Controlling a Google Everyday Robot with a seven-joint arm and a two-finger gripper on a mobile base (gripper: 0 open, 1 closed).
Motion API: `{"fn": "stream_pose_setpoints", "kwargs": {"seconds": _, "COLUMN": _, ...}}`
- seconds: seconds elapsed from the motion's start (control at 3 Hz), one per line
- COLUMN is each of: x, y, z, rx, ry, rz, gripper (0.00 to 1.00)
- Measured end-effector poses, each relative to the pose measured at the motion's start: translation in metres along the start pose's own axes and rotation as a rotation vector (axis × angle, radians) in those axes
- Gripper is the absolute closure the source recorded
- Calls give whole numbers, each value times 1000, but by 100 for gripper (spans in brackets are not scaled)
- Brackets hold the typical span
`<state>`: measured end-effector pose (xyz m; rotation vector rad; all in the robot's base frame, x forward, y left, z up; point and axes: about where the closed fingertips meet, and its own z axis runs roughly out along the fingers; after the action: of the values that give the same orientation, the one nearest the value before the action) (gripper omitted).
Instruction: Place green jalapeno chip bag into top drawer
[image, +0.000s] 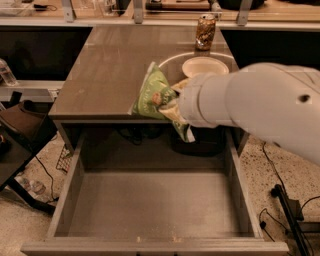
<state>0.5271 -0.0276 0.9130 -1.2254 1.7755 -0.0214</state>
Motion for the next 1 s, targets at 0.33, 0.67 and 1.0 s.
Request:
{"fn": "stream_pose_setpoints", "kwargs": {"seconds": 0.33, "x": 62, "y": 12, "z": 0, "rx": -77, "ry": 13, "rz": 103, "gripper": 100}}
{"fn": "stream_pose_setpoints", "kwargs": {"seconds": 0.67, "x": 102, "y": 26, "z": 1, "rx": -218, "ry": -7, "rz": 141, "gripper": 100}}
{"fn": "stream_pose_setpoints", "kwargs": {"seconds": 1.0, "x": 117, "y": 40, "z": 3, "rx": -356, "ry": -29, "rz": 117, "gripper": 100}}
